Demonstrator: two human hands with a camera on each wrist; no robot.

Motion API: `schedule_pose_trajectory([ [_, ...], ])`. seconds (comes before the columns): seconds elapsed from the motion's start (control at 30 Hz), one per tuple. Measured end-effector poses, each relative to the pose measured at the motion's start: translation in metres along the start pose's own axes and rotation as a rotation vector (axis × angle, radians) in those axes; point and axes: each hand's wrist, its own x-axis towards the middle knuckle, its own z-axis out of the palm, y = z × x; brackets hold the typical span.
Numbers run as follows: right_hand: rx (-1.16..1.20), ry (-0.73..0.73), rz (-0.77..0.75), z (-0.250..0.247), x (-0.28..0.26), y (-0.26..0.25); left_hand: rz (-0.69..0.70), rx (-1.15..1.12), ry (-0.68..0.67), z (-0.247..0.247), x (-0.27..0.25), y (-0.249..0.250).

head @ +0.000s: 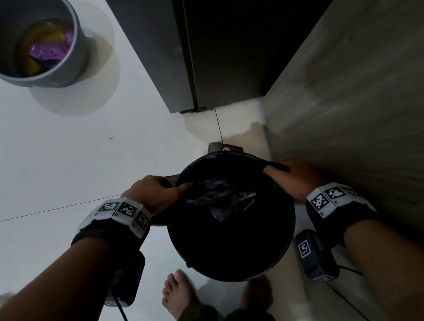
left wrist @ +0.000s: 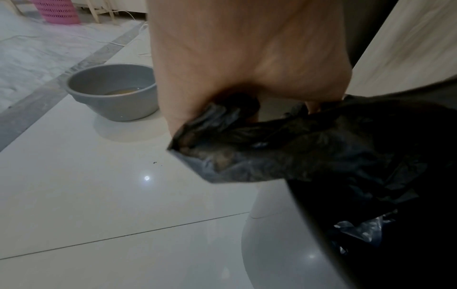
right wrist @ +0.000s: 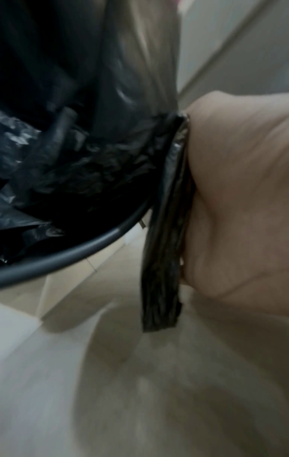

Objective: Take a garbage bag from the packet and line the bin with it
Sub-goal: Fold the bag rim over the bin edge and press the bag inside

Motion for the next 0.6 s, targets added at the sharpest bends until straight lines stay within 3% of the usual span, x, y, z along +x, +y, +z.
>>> schedule_pose_trajectory([
  [0.2,0.108,0.082,0.022,0.009,-0.018,0.015,0.050,0.141,-0.053,0.015,-0.014,-0.020],
  [0.33,0.066,0.196,-0.057,0.021,-0.043,0.036,0.103,0.118,0.065,0.032,-0.029,-0.035],
  [0.47,0.295,0.087,-0.072,0.031,-0.067,0.054,0.202,0.028,0.189,0.049,-0.047,-0.048],
  [0.6,0.321,0.142,-0.016,0.046,-0.080,0.070,0.331,0.028,0.393,0.066,-0.063,-0.054],
])
